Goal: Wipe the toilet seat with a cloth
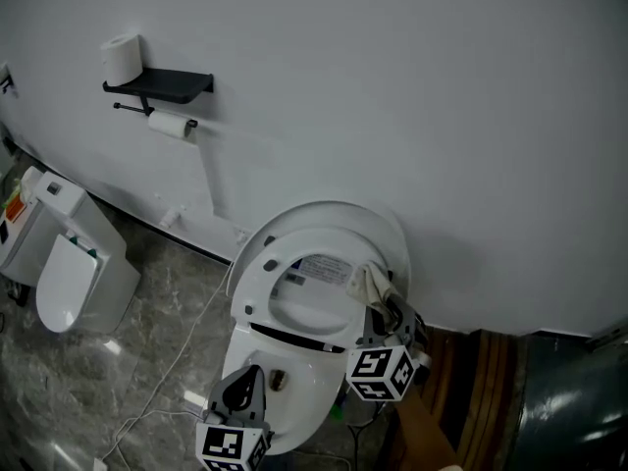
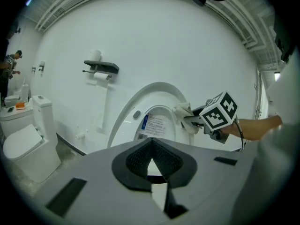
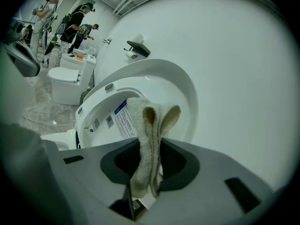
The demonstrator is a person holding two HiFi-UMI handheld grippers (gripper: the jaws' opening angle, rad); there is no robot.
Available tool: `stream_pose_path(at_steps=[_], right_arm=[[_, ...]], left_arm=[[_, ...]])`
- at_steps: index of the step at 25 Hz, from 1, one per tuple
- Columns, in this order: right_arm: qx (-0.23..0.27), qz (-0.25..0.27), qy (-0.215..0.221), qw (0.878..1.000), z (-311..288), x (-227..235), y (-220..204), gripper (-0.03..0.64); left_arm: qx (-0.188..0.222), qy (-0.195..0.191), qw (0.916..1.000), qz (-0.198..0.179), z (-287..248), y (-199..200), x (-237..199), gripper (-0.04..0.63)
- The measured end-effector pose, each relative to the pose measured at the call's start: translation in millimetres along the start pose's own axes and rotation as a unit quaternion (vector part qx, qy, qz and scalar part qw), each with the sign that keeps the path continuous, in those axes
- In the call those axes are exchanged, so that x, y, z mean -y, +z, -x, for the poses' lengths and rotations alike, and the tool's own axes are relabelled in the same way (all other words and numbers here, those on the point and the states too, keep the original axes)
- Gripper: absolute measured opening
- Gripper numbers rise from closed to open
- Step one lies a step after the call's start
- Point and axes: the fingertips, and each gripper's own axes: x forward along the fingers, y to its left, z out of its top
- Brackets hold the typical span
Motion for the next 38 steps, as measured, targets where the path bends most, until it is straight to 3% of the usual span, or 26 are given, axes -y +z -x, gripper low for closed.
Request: stream_pose_path(at_steps=[4, 19, 29, 38], right_arm=[[0.004, 0.025, -0.003, 1.0, -1.9, -8.0, -4.5, 0.097], [-0.013, 0.032, -0.006, 0.999, 1.7, -33.2, -39.3, 0.097], [-0.05, 0.009, -0.001, 0.999, -7.3, -69.0, -96.5, 0.097], [-0.063, 0.011, -0.023, 0.998, -9.5, -105.6, -139.7, 0.097]], left_arm=[[-0.007, 0.004, 1.0, 0.004, -4.0, -13.6, -2.3, 0.009], [-0.01, 0.005, 0.9997, 0.019, -3.8, -40.5, -5.7, 0.01], [0.001, 0.017, 0.9998, 0.004, -1.3, -48.4, -24.0, 0.009], [0.0, 0.02, 0.9998, -0.004, -1.7, -67.7, -34.1, 0.01]])
